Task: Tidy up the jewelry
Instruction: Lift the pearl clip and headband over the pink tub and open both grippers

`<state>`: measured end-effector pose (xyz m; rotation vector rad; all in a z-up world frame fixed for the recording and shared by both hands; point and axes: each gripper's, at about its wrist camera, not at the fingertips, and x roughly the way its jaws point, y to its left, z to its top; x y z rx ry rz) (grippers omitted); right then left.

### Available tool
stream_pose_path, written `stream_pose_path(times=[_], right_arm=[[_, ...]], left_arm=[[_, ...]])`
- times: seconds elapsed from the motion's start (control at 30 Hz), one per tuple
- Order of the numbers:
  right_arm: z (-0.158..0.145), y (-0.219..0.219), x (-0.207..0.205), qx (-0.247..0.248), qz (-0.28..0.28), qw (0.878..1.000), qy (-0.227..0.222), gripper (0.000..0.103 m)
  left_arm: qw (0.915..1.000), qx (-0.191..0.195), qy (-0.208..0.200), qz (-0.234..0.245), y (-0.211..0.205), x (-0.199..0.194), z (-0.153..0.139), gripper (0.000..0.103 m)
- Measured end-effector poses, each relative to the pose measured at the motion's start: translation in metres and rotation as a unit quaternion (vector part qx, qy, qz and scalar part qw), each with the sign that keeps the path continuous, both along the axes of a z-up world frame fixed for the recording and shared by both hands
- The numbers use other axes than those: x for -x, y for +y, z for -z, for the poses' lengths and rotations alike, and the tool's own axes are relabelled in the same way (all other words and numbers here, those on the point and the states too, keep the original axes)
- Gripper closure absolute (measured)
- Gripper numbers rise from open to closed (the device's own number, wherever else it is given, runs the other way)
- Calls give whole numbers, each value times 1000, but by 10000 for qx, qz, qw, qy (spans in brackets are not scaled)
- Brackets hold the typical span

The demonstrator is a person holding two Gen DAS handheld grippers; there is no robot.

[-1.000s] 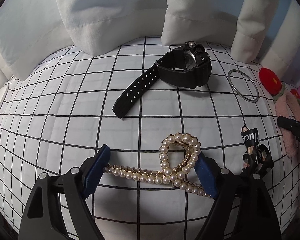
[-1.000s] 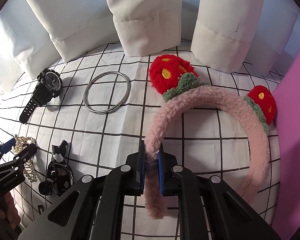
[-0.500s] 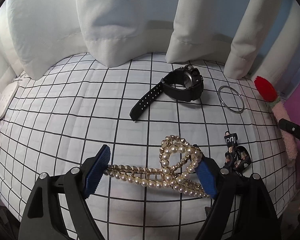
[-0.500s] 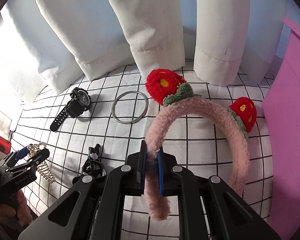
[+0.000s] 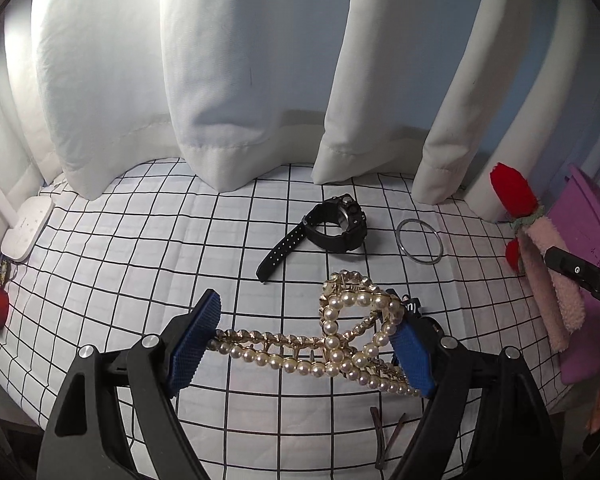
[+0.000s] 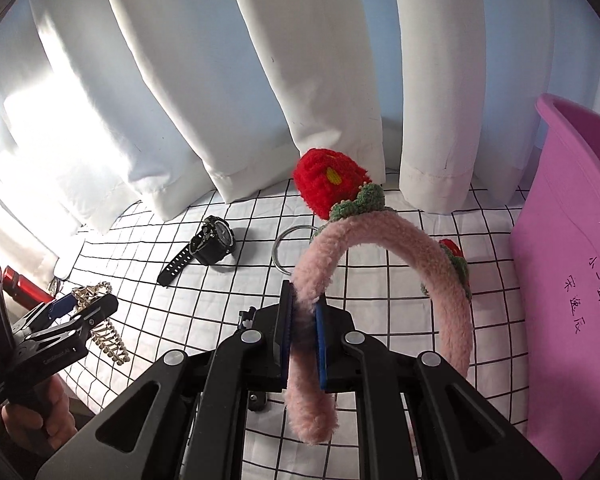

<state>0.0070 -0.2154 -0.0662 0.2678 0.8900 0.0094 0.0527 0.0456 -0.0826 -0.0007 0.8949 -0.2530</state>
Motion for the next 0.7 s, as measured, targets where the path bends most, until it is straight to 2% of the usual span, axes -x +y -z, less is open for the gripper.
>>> stream_pose_path(times=[0.37, 0.7], right_arm=[[-53, 4, 32, 60, 7, 9983, -585, 93], [-116, -30, 74, 282, 416, 9898, -1331, 93]], left_arm=[[9986, 146, -361, 358, -20, 16, -46, 24], [9909, 365, -834, 991, -73, 29, -98, 24]])
